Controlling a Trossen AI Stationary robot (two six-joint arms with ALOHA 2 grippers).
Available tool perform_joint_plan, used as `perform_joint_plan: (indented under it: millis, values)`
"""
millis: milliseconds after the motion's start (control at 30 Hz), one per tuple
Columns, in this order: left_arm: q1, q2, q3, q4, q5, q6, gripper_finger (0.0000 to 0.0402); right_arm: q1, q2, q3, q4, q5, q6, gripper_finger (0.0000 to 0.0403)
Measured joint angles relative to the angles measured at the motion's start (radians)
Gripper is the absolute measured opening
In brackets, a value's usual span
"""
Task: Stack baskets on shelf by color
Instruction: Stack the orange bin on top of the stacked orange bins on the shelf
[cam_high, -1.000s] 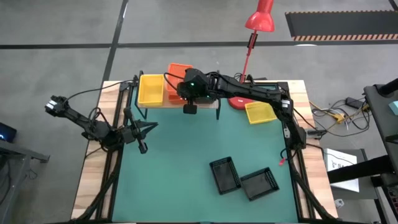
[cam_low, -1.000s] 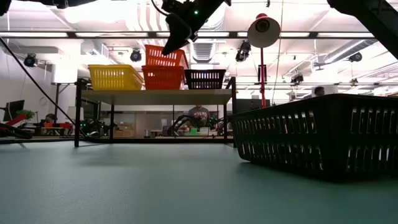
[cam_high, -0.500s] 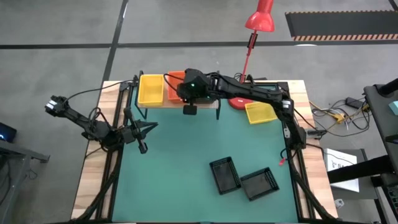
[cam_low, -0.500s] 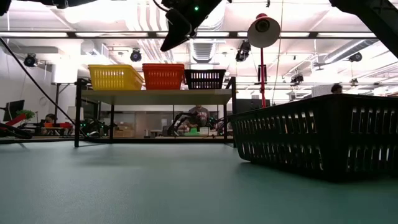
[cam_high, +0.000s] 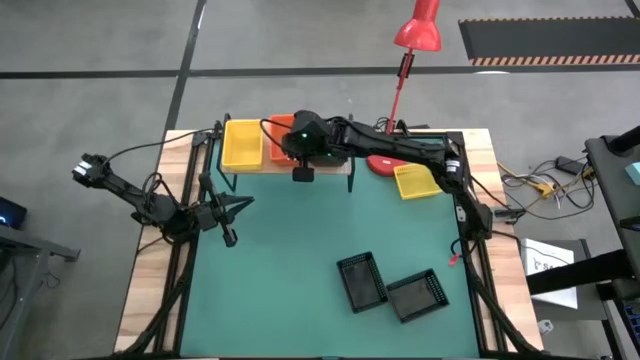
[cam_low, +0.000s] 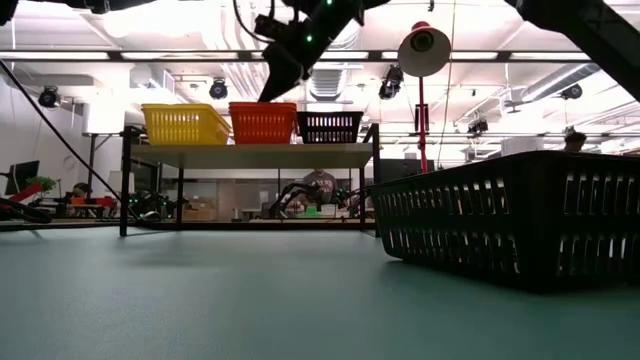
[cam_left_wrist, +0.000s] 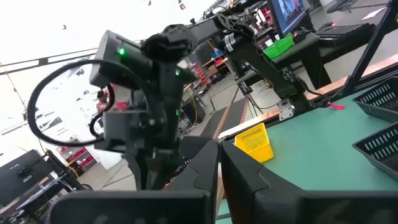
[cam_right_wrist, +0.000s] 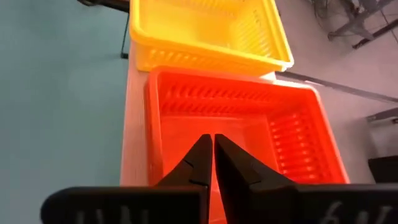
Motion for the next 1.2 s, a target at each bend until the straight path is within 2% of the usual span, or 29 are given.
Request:
perform_joint_plan:
  millis: [167,367,500,667,800,1067,1200]
  values:
    - [-0.001,0.0,0.0,-0.002,0.0,0.011,0.0004,-0.002,0.025,0.002,-0.001,-0.012,0.0,0.0009]
    - [-0.001,0.004,0.0,-0.002,0.0,0.017,0.0004,0.01,0.022,0.002,0.001,-0.104,0.033,0.0009]
    - [-0.001,0.002,0.0,0.0,0.0,0.021,0.0004,0.017,0.02,0.002,0.0,-0.104,0.034,0.0009]
    - [0.0,0.0,0.0,0.0,0.0,0.022,0.0004,0.019,0.017,0.002,-0.005,-0.03,0.01,0.0009]
    - [0.0,0.001,0.0,-0.001,0.0,0.023,0.0004,0.029,-0.007,0.002,-0.014,-0.026,0.007,0.0009]
    - [0.0,0.003,0.0,-0.002,0.0,0.024,0.0004,0.071,-0.109,0.002,-0.201,-0.043,0.063,0.0009]
    - [0.0,0.002,0.0,-0.002,0.0,0.025,0.0004,0.08,-0.144,0.002,-0.348,-0.094,0.116,0.0009]
